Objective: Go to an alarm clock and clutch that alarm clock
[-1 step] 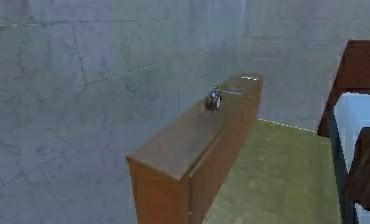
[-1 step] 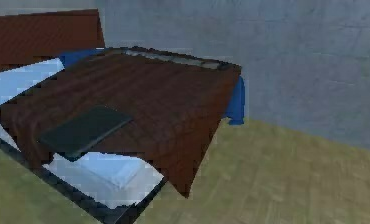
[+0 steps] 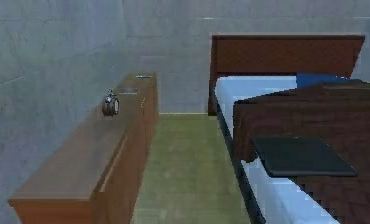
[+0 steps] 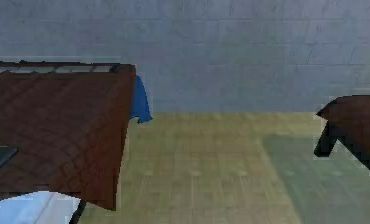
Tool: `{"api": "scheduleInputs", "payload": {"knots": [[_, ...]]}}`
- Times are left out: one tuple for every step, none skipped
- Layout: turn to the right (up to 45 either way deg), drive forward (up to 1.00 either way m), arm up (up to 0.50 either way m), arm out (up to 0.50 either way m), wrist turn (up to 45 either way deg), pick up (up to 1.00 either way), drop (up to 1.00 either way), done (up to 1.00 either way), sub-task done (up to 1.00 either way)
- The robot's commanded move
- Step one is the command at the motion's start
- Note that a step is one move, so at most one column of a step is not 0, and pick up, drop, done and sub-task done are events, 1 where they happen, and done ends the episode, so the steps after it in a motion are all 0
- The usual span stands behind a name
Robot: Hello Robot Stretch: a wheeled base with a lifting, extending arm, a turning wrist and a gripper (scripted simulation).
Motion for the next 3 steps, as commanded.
{"api": "scheduleInputs", "payload": {"knots": [[0.0, 0.9, 0.0, 0.0, 0.0, 0.0, 0.0, 0.0, 0.0], [-45.0, 0.0, 0.0, 0.0, 0.0, 0.0, 0.0, 0.0, 0.0], [-45.0, 0.0, 0.0, 0.0, 0.0, 0.0, 0.0, 0.0, 0.0]]}}
